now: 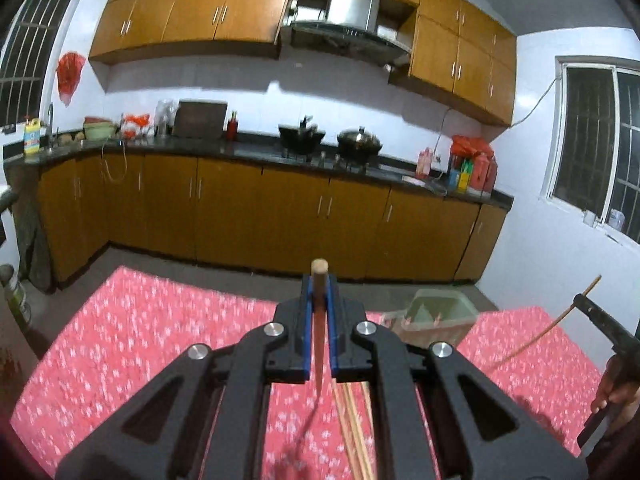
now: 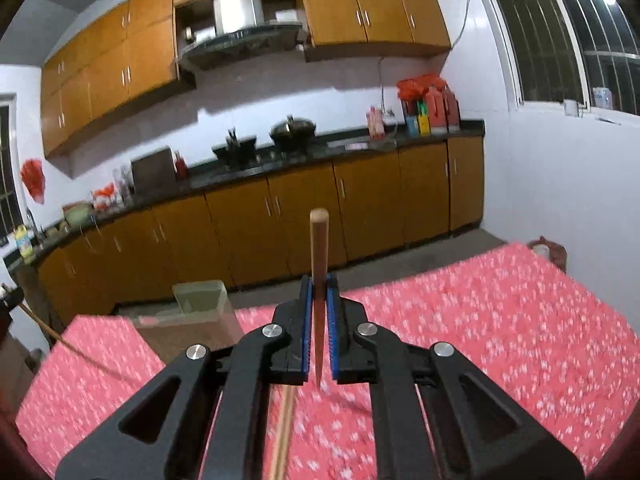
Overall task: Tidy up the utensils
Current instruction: 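Lift the held chopsticks upright with both tools and carry them above the beige holder, then open both tools to drop the chopsticks into the beige holder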
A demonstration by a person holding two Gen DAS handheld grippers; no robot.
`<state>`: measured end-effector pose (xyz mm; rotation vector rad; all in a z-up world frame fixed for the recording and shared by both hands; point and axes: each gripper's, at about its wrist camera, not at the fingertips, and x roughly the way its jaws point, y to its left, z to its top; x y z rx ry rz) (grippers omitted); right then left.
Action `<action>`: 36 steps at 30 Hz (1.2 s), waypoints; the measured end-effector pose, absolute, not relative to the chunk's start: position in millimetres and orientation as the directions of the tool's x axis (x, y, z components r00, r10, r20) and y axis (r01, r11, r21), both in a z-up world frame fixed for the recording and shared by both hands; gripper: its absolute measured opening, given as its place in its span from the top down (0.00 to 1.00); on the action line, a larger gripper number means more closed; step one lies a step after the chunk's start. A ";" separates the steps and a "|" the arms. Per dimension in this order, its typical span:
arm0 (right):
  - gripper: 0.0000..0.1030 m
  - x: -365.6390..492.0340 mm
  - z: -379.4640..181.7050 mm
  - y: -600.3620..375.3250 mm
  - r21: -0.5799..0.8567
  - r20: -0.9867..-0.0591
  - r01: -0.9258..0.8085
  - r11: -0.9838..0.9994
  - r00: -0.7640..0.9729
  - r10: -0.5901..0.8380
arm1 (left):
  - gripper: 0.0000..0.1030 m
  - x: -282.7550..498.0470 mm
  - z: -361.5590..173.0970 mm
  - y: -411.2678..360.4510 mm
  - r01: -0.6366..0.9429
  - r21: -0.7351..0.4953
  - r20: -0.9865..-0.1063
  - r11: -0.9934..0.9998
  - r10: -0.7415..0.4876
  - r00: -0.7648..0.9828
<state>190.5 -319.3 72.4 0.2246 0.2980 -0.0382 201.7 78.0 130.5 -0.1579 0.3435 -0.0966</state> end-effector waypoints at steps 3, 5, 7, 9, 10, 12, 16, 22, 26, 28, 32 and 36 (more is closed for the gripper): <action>0.93 188.1 100.8 -316.0 0.241 -0.216 0.029 0.970 0.976 0.024 | 0.93 203.3 162.4 71.5 0.093 -0.173 -0.254 0.981 -0.135 0.958; 0.93 185.4 118.7 -313.0 0.264 -0.155 -0.011 0.964 0.986 0.054 | 0.93 201.4 179.7 66.6 0.110 -0.182 -0.207 0.977 -0.148 0.967; 0.93 182.7 132.1 -309.0 0.285 -0.098 -0.049 0.957 0.992 0.080 | 0.93 199.1 199.3 60.9 0.121 -0.196 -0.140 0.973 -0.150 0.979; 0.93 182.0 142.1 -303.3 0.298 -0.054 -0.082 0.951 0.993 0.102 | 0.93 197.5 218.0 56.3 0.133 -0.221 -0.072 0.966 -0.152 0.986; 0.93 182.7 145.4 -299.2 0.300 -0.039 -0.098 0.949 0.993 0.115 | 0.93 197.1 225.7 54.2 0.140 -0.232 -0.047 0.963 -0.155 0.987; 0.93 186.4 144.8 -288.9 0.282 -0.023 -0.123 0.952 0.991 0.135 | 0.93 196.6 234.0 47.2 0.152 -0.245 -0.007 0.957 -0.158 0.987; 0.93 201.7 126.9 -273.7 0.260 -0.032 -0.138 0.956 0.988 0.151 | 0.93 208.1 232.2 26.3 0.174 -0.270 0.019 0.947 -0.175 0.984; 0.93 224.8 103.9 -266.6 0.263 -0.098 -0.111 0.959 0.985 0.141 | 0.93 237.1 198.1 2.9 0.163 -0.276 -0.059 0.947 -0.186 0.981; 0.93 234.0 87.4 -266.0 0.267 -0.157 -0.104 0.958 0.976 0.150 | 0.93 252.8 165.7 -3.6 0.154 -0.277 -0.134 0.948 -0.197 0.971; 0.93 237.8 81.6 -265.1 0.277 -0.185 -0.110 0.955 0.969 0.165 | 0.93 258.2 154.5 -5.8 0.153 -0.281 -0.170 0.948 -0.206 0.964; 0.92 236.8 76.6 -265.4 0.296 -0.212 -0.123 0.947 0.958 0.191 | 0.86 260.1 142.6 -4.8 0.161 -0.288 -0.203 0.944 -0.225 0.953; 0.66 230.7 81.1 -268.7 0.304 -0.210 -0.125 0.944 0.958 0.195 | 0.71 254.4 144.6 0.8 0.157 -0.289 -0.189 0.944 -0.217 0.958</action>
